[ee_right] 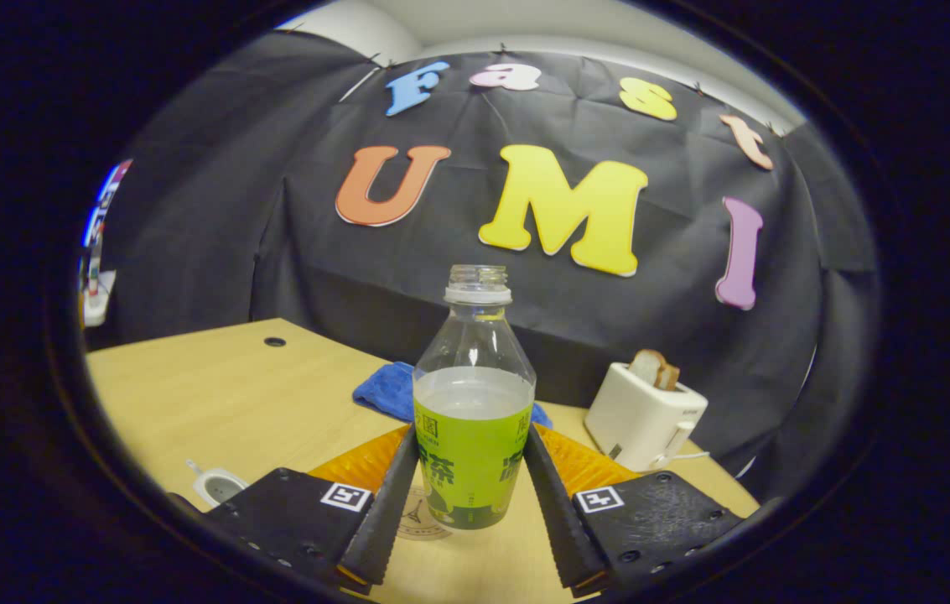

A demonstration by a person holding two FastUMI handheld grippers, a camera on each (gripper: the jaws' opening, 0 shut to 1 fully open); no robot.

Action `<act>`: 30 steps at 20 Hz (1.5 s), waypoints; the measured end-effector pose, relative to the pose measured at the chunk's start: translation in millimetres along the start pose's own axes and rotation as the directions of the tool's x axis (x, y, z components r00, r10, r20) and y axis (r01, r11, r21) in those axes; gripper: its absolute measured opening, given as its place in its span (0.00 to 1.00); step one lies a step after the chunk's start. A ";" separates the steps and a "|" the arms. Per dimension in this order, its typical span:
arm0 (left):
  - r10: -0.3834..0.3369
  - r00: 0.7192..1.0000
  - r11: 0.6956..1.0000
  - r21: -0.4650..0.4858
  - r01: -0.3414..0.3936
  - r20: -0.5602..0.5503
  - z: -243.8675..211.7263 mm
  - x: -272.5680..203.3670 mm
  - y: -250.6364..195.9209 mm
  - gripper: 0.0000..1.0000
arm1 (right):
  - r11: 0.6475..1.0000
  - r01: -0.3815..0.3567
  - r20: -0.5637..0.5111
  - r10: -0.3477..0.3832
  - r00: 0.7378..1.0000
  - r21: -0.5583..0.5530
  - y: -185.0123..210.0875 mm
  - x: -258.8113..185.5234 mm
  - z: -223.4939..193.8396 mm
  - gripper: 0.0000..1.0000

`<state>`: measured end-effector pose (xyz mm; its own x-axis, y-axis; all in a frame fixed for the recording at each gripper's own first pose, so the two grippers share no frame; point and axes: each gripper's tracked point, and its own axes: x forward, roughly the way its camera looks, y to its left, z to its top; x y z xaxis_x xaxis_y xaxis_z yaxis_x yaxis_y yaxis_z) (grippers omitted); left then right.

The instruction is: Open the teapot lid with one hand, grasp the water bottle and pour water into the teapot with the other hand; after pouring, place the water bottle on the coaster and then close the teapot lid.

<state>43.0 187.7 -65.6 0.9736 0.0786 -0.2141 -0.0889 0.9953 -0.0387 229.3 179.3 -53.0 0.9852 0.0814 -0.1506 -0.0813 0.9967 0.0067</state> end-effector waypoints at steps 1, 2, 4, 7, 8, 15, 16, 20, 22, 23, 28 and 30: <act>0.010 1.000 1.000 0.004 -0.010 -0.002 -1.4 0.4 2.7 0.05 | 1.000 0.005 -0.018 -0.005 1.000 0.022 1.5 6.5 -5.1 0.75; 0.018 1.000 1.000 0.008 -0.018 -0.005 -1.8 2.0 5.6 0.05 | 0.999 -0.008 -0.037 0.009 0.999 0.042 4.6 12.1 -11.0 0.74; 0.018 1.000 1.000 0.004 -0.018 -0.011 -3.3 2.6 5.9 0.05 | 0.994 -0.043 -0.053 0.049 0.997 0.096 13.7 19.4 -14.3 0.75; 0.011 1.000 1.000 -0.009 -0.011 -0.018 -6.5 5.1 4.2 0.05 | 0.994 -0.050 -0.060 0.056 0.997 0.102 25.0 31.3 -21.5 0.74; 0.001 1.000 1.000 -0.017 -0.001 -0.020 -6.4 5.0 1.2 0.05 | 0.994 -0.058 -0.063 0.064 0.996 0.094 31.9 34.0 -24.0 0.74; -0.080 0.996 0.996 -0.031 0.078 -0.042 -12.5 10.0 -29.7 0.05 | 0.994 -0.093 -0.058 0.096 0.994 0.053 39.1 34.9 -35.8 0.77; -0.085 0.995 0.996 -0.022 0.084 -0.042 -12.6 9.2 -34.2 0.05 | 0.993 -0.110 -0.067 0.114 0.991 0.051 42.7 33.0 -37.9 0.76; -0.098 0.995 0.995 0.005 0.098 -0.036 -11.4 10.4 -44.5 0.05 | 0.989 -0.133 -0.046 0.136 0.990 0.060 41.0 19.9 -31.2 0.95; -0.099 0.995 0.995 0.009 0.099 -0.031 -10.4 10.4 -47.7 0.05 | 0.990 -0.129 -0.028 0.131 0.991 0.058 36.9 12.1 -24.6 0.99; -0.103 0.994 0.995 0.005 0.104 -0.027 -11.4 12.3 -50.4 0.05 | 0.991 -0.120 -0.016 0.121 0.992 0.055 32.7 7.1 -21.9 0.95; -0.132 0.991 0.991 -0.035 0.132 0.007 -6.3 19.3 -67.4 0.05 | 0.985 -0.112 0.016 0.111 0.994 0.129 11.9 -23.8 -19.7 0.95; -0.153 0.988 0.987 -0.043 0.154 0.026 -4.9 21.6 -78.4 0.05 | 0.989 -0.089 0.019 0.087 0.996 0.118 -2.8 -38.8 -23.9 0.95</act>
<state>69.9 111.0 -72.0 0.9809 -0.0732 -0.1802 0.0533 0.9922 -0.1128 187.7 173.2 -70.8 0.9771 0.1678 -0.1305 -0.1499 0.9792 0.1365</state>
